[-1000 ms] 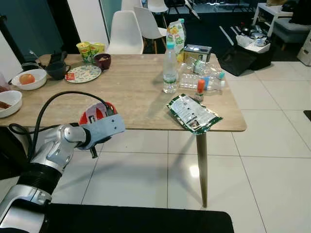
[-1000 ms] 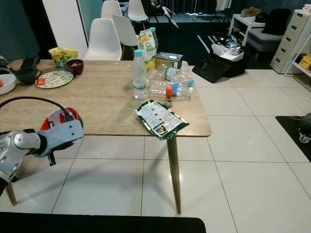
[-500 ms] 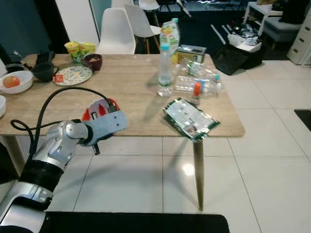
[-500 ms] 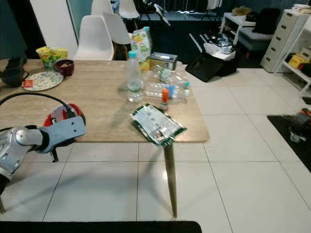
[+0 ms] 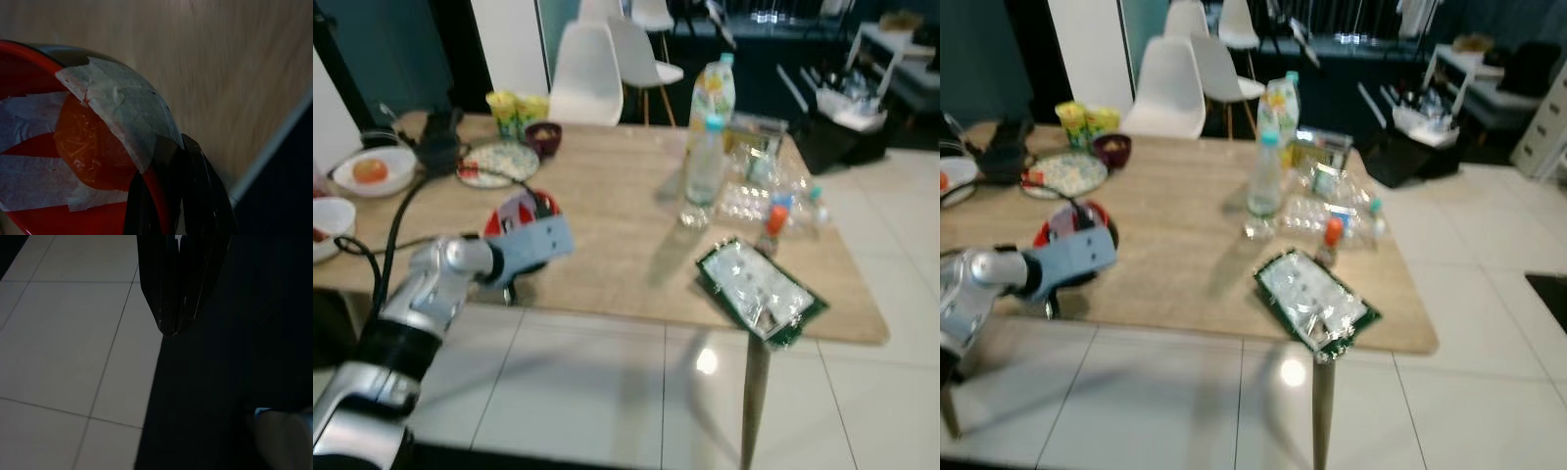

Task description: Restocking fridge

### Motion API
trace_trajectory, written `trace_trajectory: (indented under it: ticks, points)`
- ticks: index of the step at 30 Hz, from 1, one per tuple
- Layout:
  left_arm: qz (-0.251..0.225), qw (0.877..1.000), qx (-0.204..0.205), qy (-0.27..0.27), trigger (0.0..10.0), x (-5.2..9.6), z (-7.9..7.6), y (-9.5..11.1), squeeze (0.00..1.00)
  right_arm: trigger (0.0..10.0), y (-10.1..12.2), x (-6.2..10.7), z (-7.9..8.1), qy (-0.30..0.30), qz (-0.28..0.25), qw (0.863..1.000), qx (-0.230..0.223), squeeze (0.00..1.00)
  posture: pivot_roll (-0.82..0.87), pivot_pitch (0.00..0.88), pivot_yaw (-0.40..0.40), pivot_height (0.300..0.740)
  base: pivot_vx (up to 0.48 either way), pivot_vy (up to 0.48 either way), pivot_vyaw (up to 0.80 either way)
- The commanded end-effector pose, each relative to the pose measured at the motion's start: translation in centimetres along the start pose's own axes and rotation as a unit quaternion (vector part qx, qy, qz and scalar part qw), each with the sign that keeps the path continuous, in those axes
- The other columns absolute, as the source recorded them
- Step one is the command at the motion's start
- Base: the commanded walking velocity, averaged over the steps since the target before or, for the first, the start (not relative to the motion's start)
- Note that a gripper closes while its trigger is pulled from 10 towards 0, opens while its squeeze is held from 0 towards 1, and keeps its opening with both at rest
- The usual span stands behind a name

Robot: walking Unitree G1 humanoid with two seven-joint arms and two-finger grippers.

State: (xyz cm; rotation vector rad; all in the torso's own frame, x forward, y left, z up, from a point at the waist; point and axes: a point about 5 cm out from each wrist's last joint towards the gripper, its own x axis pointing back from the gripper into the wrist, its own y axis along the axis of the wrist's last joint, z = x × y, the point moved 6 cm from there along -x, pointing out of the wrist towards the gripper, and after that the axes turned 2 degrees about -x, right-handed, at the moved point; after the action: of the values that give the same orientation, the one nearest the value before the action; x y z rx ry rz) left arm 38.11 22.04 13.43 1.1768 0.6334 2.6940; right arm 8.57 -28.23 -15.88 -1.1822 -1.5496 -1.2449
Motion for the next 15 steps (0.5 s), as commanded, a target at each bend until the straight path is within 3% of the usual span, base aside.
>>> trace_trajectory:
  ticks: [1, 4, 15]
  points:
    - [-0.02, 1.0, -0.016, 0.007, 10.0, -0.4, 0.0, 1.4, 0.0, 10.0, -1.1, 0.1, 0.2, 0.003, 0.014, 1.0, 0.003, 0.0, 0.0, 0.0, 0.011, 0.74, 0.0, -0.465, 0.0]
    - [-0.026, 0.999, -0.018, -0.008, 10.0, -0.8, -0.8, 1.8, 0.0, 10.0, -1.1, 0.1, 0.2, 0.004, 0.015, 1.0, 0.003, 0.0, 0.0, 0.0, 0.011, 0.74, 0.0, -0.465, 0.0]
    - [-0.026, 0.999, 0.0, -0.022, 10.0, -0.9, -1.3, 1.5, 0.0, 10.0, -1.1, 0.1, 0.2, 0.005, 0.015, 1.0, 0.005, 0.0, 0.0, 0.0, 0.007, 0.74, 0.0, 0.0, 0.0]
